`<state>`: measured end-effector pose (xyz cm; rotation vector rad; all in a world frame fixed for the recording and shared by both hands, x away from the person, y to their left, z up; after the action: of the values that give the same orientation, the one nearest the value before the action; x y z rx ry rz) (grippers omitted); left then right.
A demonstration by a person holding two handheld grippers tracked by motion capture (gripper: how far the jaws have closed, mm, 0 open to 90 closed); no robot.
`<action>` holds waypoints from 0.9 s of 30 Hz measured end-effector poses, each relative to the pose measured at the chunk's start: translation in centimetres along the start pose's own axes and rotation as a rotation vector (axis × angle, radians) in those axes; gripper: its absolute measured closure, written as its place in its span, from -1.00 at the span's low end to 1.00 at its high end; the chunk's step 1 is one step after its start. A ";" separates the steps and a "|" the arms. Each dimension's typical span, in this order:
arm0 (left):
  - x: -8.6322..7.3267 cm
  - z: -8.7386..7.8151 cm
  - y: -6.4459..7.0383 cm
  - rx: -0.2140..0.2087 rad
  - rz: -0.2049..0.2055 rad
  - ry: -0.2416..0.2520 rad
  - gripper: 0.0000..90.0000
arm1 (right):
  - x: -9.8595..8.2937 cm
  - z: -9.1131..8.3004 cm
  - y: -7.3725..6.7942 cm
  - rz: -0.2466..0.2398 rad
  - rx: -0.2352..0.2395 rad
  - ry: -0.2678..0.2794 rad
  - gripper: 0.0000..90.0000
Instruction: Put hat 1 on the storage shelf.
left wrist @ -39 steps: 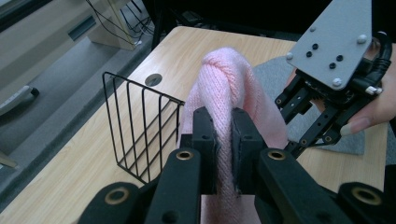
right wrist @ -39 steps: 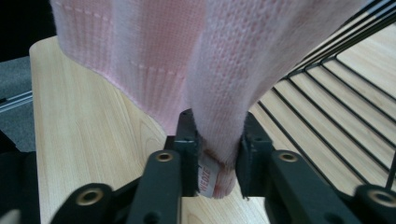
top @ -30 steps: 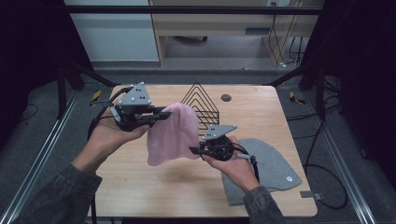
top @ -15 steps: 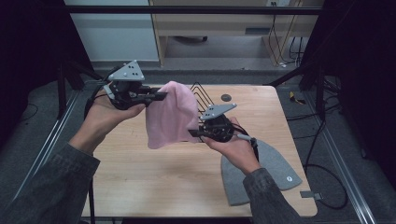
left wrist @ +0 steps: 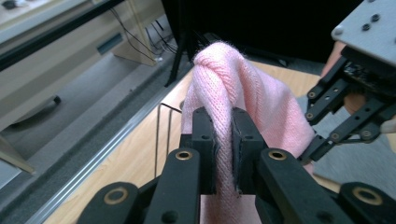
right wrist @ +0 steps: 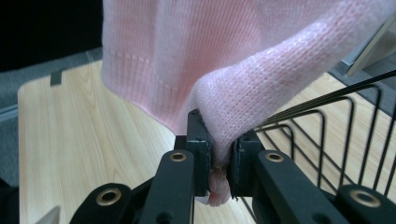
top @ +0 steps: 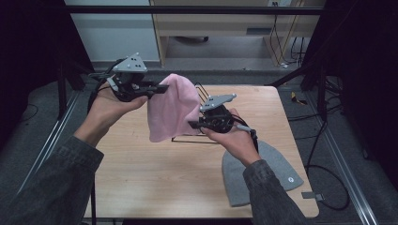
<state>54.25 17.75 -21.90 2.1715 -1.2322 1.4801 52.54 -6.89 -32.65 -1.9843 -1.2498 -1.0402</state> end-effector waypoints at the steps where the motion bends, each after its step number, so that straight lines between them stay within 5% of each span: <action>1: 0.0 0.2 -0.1 -0.002 -0.006 0.000 0.82 | 0.2 -0.1 0.2 0.006 -0.002 0.005 0.80; 9: 1.3 1.7 -1.1 0.016 -0.038 0.008 0.82 | 1.4 -1.2 1.7 0.038 -0.026 0.036 0.80; 19: 3.9 2.7 -2.3 0.016 -0.007 0.021 0.82 | 2.3 -2.1 4.6 0.075 -0.049 0.091 0.80; 27: 4.2 4.3 -4.0 0.018 -0.014 0.024 0.82 | 2.7 -1.8 6.6 0.086 -0.102 0.107 0.80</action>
<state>60.59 15.48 -19.34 2.1634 -1.1976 1.5126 58.69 -9.71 -29.82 -2.0111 -1.0650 -1.1716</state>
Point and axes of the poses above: each handheld gripper's, and its own axes: z roughly forward along the jaws, x roughly out of its top, y roughly to its right, the point moved 1 cm from there along z, roughly forward along the jaws, and after that the axes turned 8 degrees about x, right-handed, at the moved point
